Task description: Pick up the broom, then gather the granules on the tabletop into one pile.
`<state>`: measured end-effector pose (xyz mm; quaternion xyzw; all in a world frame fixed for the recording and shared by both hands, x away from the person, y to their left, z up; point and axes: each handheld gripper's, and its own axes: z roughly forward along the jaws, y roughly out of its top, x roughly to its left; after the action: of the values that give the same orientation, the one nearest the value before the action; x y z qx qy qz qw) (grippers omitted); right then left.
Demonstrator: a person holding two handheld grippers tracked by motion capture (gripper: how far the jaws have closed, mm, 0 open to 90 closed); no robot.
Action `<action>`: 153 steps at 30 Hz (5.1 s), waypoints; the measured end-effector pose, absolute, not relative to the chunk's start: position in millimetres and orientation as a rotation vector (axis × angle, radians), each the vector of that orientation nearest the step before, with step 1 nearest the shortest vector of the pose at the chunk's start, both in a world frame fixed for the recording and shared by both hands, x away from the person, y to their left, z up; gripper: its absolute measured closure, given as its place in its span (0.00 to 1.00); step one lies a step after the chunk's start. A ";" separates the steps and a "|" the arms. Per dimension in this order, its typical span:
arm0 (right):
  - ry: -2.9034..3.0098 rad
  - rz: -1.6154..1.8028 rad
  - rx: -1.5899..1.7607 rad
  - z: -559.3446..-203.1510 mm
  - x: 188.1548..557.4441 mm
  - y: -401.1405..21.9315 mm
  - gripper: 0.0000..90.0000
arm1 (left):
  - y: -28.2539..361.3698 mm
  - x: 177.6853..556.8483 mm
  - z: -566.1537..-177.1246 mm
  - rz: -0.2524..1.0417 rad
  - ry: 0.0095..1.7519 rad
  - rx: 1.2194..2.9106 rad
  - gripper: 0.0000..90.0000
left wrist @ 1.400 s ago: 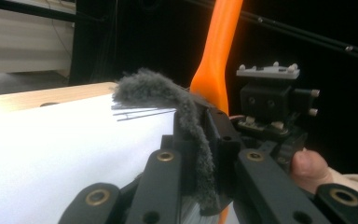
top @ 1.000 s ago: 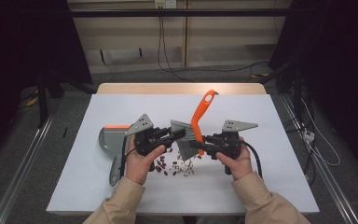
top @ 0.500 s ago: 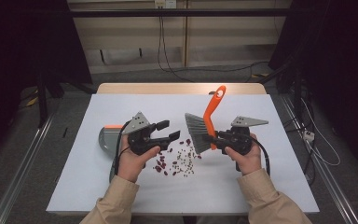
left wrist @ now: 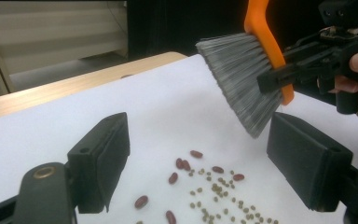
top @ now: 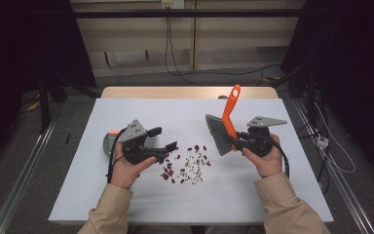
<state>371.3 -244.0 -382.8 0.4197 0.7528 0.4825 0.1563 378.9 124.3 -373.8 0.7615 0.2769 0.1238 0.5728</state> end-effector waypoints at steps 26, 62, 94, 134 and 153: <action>2.242 1.041 1.270 -387.6 384.1 -256.8 0.78 | 183.9 375.3 -388.5 0.350 0.750 1.781 0.07; 2.202 0.973 1.285 -420.8 413.3 -232.4 0.78 | 197.1 369.7 -400.2 0.359 0.753 1.812 0.06; 2.228 0.933 1.125 -424.5 394.4 -166.1 0.78 | 199.6 367.3 -398.9 0.369 0.735 1.799 0.06; 2.332 0.958 0.980 -423.4 368.7 -136.0 0.78 | 204.1 365.3 -400.0 0.373 0.726 1.815 0.06; 2.372 0.945 0.926 -421.4 357.7 -134.6 0.78 | 209.3 363.1 -400.8 0.380 0.743 1.810 0.06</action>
<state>357.7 -134.6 -421.4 0.3333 0.8536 0.3402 0.2111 363.1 209.3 -400.8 0.7626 0.3128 0.1599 0.5431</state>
